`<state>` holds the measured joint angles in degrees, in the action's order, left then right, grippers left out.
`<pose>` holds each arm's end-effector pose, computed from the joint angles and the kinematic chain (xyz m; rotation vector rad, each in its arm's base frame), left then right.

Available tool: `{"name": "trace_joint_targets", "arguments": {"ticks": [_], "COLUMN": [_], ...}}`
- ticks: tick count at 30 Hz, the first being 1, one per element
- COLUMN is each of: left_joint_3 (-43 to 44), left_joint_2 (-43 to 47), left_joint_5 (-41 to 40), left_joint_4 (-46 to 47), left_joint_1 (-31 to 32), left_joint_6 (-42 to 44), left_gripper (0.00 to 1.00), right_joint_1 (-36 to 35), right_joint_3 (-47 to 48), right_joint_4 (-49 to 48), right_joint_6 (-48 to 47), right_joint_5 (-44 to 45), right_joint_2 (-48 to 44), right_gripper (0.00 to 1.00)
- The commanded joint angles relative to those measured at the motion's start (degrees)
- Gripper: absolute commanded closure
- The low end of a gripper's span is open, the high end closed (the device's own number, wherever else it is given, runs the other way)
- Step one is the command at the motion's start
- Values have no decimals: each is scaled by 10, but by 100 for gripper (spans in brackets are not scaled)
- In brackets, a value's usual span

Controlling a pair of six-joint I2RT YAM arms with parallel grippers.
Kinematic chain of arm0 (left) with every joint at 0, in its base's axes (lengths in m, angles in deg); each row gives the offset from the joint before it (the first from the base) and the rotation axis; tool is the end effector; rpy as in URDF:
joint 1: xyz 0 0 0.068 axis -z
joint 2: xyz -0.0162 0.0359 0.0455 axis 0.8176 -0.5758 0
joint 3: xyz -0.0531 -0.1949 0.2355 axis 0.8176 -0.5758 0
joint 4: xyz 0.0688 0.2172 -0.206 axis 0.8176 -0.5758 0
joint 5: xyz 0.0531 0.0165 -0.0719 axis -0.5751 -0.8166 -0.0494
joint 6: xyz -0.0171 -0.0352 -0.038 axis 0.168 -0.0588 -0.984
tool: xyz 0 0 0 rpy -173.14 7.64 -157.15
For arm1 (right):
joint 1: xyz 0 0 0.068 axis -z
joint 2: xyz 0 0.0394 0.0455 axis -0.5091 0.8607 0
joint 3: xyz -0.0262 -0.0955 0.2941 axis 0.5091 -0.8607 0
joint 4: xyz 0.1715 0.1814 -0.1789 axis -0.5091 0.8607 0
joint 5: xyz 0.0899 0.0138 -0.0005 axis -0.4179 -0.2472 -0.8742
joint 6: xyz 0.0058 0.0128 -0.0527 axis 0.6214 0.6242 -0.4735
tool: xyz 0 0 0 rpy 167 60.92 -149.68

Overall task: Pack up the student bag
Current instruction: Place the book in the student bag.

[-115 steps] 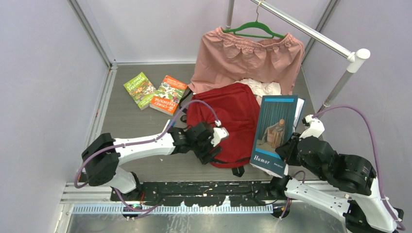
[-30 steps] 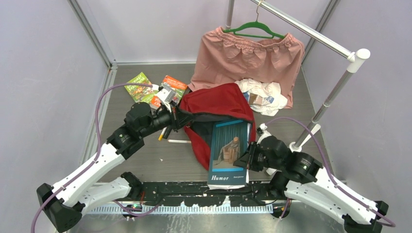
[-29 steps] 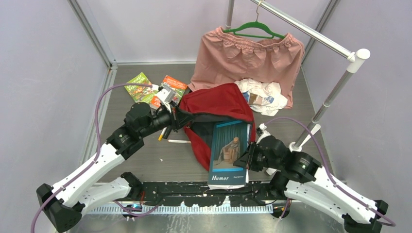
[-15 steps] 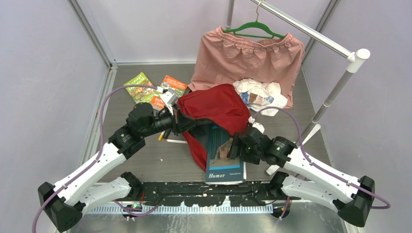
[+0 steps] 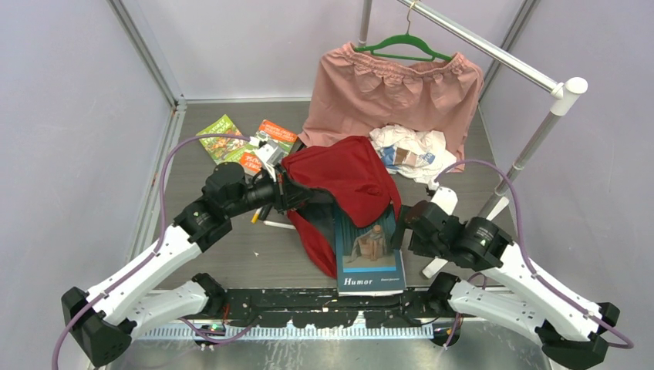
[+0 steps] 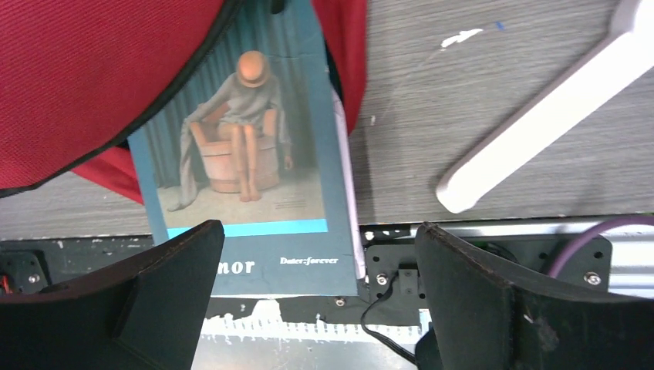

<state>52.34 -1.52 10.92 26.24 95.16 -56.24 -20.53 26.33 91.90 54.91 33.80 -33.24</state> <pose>0.1745 -0.1651 0.3732 0.5448 1.7963 -1.1153 0.0899 0.0906 0.3419 0.2075 2.5393 0.2352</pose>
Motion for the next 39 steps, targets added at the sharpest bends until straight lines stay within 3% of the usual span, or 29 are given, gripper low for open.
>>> {"name": "trace_joint_targets", "arguments": {"ticks": [1, 11, 16, 21, 23, 28, 35, 37, 39], "left_joint_3": [36, 61, 64, 59, 62, 70, 69, 69, 68], "left_joint_2": [-1, -18, -25, -43, -49, -56, -59, -57, -53], "left_joint_5": [3, 26, 40, 62, 72, 80, 83, 85, 88], "left_joint_4": [35, 11, 15, 39, 43, 44, 46, 45, 43], "left_joint_1": [0, 0, 0, 1, 2, 7, 13, 13, 14], "left_joint_6": [4, 11, 5, -16, -23, -24, -29, -29, -30], "left_gripper": [100, 100, 100, 100, 100, 100, 100, 100, 100], "right_joint_1": [2, 2, 2, 2, 2, 2, 2, 2, 2], "right_joint_3": [-1, -138, -199, -308, -331, -317, -265, -264, -269], "right_joint_4": [42, -35, -65, -238, -289, -301, -304, -322, -349], "right_joint_6": [52, 145, 153, 224, 238, 223, 159, 149, 143], "right_joint_5": [48, -93, -166, -278, -274, -230, -187, -201, -225], "right_joint_2": [-25, -73, -99, -149, -175, -186, -92, -79, -78], "right_gripper": [0, 16, 13, 9, 9, 18, 80, 94, 99]}}
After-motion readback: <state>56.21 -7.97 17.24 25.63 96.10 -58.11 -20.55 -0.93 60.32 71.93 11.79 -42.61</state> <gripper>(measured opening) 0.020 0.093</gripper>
